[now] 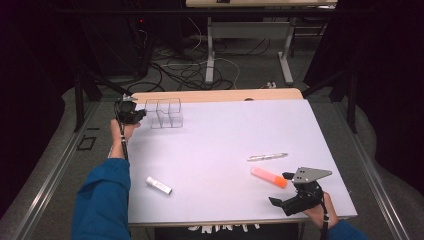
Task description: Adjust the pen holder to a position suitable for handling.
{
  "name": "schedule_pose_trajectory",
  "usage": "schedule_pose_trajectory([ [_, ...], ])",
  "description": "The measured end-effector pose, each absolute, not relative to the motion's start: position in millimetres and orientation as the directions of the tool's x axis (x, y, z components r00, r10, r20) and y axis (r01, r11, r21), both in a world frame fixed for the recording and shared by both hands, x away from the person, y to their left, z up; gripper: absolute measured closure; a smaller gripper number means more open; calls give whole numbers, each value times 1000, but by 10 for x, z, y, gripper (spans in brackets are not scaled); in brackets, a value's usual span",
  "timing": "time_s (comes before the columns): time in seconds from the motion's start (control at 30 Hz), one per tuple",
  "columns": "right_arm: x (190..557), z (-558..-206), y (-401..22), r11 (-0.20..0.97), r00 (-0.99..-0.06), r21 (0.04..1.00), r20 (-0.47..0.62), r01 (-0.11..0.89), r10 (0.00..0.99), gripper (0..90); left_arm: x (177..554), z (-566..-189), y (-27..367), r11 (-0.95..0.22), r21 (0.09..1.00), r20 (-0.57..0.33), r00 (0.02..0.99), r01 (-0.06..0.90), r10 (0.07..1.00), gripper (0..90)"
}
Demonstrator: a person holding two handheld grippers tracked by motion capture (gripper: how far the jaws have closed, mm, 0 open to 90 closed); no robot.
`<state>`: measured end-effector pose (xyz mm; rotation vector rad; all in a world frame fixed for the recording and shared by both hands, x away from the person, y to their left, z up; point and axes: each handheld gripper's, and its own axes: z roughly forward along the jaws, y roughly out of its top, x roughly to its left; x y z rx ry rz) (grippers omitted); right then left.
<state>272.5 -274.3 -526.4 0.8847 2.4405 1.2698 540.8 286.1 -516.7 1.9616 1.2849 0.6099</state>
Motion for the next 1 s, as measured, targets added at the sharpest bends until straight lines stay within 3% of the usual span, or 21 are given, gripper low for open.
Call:
schedule_pose_trajectory([
  [1.0, 2726, -5263, -2742, 444, -787, 800, 56, 403, 614, 19, 5460, -5221, 2458, -354, 766, 47, 502, 537, 863, 900],
])
